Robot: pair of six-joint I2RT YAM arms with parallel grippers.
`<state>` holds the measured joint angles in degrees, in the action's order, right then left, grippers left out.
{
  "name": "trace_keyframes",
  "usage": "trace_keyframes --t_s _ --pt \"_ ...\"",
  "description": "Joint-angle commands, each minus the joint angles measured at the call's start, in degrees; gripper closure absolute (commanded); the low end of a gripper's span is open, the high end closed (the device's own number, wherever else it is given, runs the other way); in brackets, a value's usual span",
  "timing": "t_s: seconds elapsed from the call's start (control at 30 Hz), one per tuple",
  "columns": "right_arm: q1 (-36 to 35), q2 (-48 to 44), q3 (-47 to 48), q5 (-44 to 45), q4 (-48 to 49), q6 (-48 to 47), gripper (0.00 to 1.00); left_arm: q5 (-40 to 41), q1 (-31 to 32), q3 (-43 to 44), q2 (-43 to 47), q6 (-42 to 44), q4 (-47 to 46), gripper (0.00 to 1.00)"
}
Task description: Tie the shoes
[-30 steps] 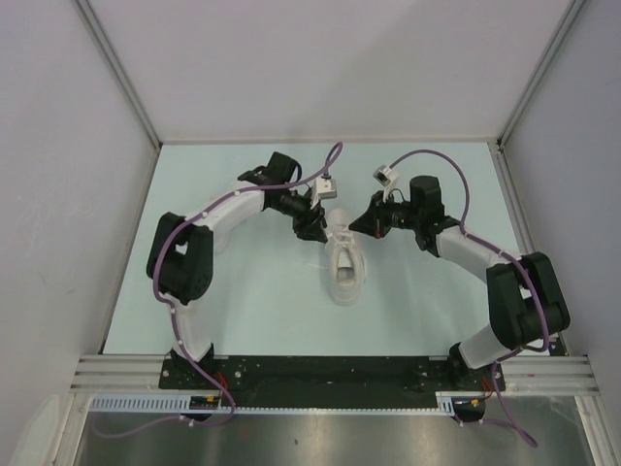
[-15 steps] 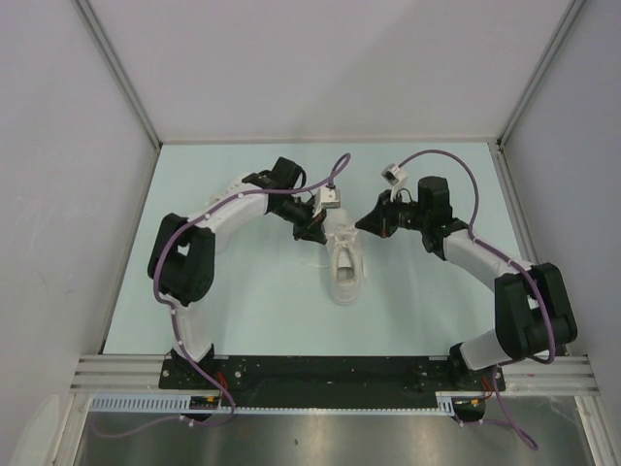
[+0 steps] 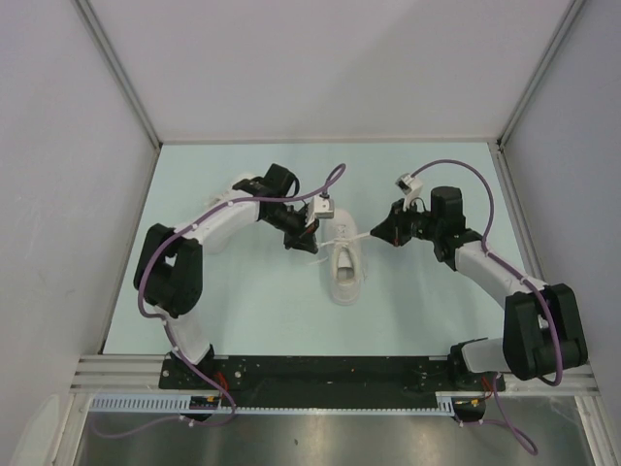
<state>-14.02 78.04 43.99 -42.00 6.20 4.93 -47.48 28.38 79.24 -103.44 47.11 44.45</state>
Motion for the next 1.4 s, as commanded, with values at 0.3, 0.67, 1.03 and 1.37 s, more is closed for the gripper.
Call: trace_keyframes --t_s 0.3,0.67,1.03,1.37 --pt "3.9 -5.4 -3.2 6.8 -2.0 -4.8 1.00 3.7 -1.0 -2.9 6.9 -0.1 -0.7 1.00" --pt "6.6 -6.8 -7.0 11.9 -2.9 -10.6 1.00 6.3 -1.0 -6.7 7.2 -0.3 -2.2 1.00" --pt "7.9 -8.6 -9.2 14.6 -3.0 -12.7 1.00 8.6 -1.6 -9.0 8.0 -1.1 -4.0 1.00" --pt "8.6 -8.4 -10.6 14.8 -2.8 -14.3 1.00 9.6 -1.9 -9.5 7.3 0.2 -4.3 1.00"
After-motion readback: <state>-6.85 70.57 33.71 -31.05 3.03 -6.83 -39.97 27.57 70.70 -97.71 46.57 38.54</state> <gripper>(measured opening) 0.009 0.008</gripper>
